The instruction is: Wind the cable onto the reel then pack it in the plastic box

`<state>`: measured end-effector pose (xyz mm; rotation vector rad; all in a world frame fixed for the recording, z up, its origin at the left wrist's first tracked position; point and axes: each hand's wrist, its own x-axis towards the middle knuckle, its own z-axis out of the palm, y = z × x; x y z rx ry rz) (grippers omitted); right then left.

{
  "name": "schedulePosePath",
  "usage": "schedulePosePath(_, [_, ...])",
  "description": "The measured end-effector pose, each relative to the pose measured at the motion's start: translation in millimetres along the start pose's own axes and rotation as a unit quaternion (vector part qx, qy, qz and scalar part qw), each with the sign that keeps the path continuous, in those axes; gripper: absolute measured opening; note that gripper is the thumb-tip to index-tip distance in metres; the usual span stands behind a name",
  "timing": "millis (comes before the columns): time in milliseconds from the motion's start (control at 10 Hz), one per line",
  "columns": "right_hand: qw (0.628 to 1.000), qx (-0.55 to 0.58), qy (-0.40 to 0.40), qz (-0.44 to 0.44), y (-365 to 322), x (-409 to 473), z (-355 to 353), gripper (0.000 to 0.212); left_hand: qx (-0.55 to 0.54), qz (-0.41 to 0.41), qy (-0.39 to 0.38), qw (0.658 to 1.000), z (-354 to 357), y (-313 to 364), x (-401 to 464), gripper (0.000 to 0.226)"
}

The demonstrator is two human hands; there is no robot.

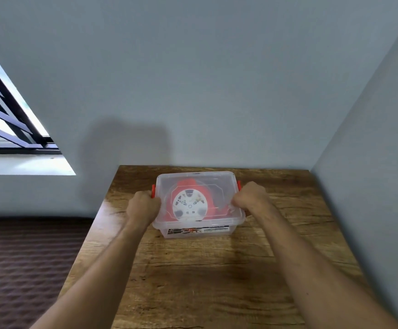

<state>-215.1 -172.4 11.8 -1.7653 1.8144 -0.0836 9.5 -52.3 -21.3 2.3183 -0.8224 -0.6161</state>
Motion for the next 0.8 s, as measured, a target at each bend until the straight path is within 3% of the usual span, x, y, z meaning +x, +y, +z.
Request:
schedulePosePath(100, [0.998,-0.049,0.002,-0.037,-1.5,-5.7,3.8,0.027,0.014,0.047,0.054,0.997,9.7,-1.9,-15.3,0.030])
schedulePosePath(200, [0.994,-0.080,0.013,-0.067,4.6,-11.9,26.0,0.060,0.007,0.082,0.097,0.992,16.7,-7.0,-25.6,0.034])
schedulePosePath(300, [0.986,-0.113,0.043,-0.111,13.9,-24.0,42.6,0.072,0.015,0.103,0.101,0.989,17.9,-10.3,-26.2,0.034])
schedulePosePath(400, [0.959,-0.173,0.105,-0.198,21.7,-26.8,49.9,0.068,0.122,0.139,0.070,0.980,19.6,-14.2,-19.6,0.048])
schedulePosePath(500, [0.944,-0.229,0.045,-0.233,21.1,-10.9,45.9,0.067,0.208,0.229,0.083,0.947,13.3,-1.0,-2.3,0.076])
schedulePosePath(600, [0.931,-0.222,0.063,-0.284,-10.2,-2.4,5.4,0.083,0.192,0.297,0.122,0.927,-13.3,41.9,19.0,0.093])
schedulePosePath(800, [0.911,-0.123,0.224,-0.324,-113.3,14.4,-129.1,0.086,0.215,0.412,0.289,0.837,-128.8,162.2,66.6,0.086])
